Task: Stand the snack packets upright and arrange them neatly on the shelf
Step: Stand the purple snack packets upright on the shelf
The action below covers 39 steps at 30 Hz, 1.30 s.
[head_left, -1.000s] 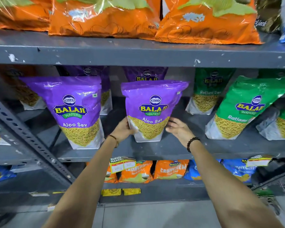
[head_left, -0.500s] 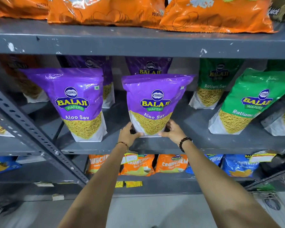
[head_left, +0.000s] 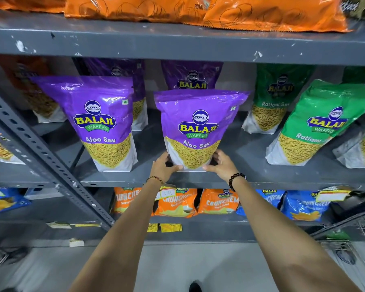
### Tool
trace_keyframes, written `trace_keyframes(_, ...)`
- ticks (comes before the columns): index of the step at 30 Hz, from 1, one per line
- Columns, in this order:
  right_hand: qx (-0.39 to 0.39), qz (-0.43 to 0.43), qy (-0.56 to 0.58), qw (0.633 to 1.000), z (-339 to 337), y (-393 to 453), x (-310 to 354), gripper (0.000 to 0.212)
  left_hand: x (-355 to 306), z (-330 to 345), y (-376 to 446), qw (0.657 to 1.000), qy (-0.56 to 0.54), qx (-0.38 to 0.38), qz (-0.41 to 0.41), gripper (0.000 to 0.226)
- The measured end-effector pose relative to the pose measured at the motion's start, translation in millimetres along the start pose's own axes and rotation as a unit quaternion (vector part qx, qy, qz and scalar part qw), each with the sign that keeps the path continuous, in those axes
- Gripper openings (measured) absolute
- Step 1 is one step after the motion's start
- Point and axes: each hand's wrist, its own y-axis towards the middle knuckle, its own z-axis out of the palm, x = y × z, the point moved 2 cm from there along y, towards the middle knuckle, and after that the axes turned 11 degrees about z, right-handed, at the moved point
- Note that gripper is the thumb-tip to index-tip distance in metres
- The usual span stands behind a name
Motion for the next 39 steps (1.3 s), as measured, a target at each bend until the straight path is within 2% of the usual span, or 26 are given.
trace_keyframes(26,-0.013,-0.004,-0.022,1.000,0,-8,-9,0.074,2,-2,-10,1.000,0.016,0.000,-0.009,0.055)
trace_keyframes(30,-0.061,-0.019,-0.121,0.991,5,-19,-15,0.088,14,-7,-20,0.995,0.102,0.006,-0.016,0.064)
trace_keyframes(33,-0.121,0.001,-0.119,0.985,9,-29,-24,0.099,22,-14,-30,0.981,0.190,0.032,-0.018,0.067)
trace_keyframes(36,-0.159,0.021,-0.112,0.981,20,-43,-30,0.099,29,-28,-43,0.974,0.221,0.045,0.008,0.060)
trace_keyframes(39,-0.212,0.028,-0.111,0.971,47,-61,-34,0.090,38,-51,-60,0.974,0.221,0.047,0.030,0.052)
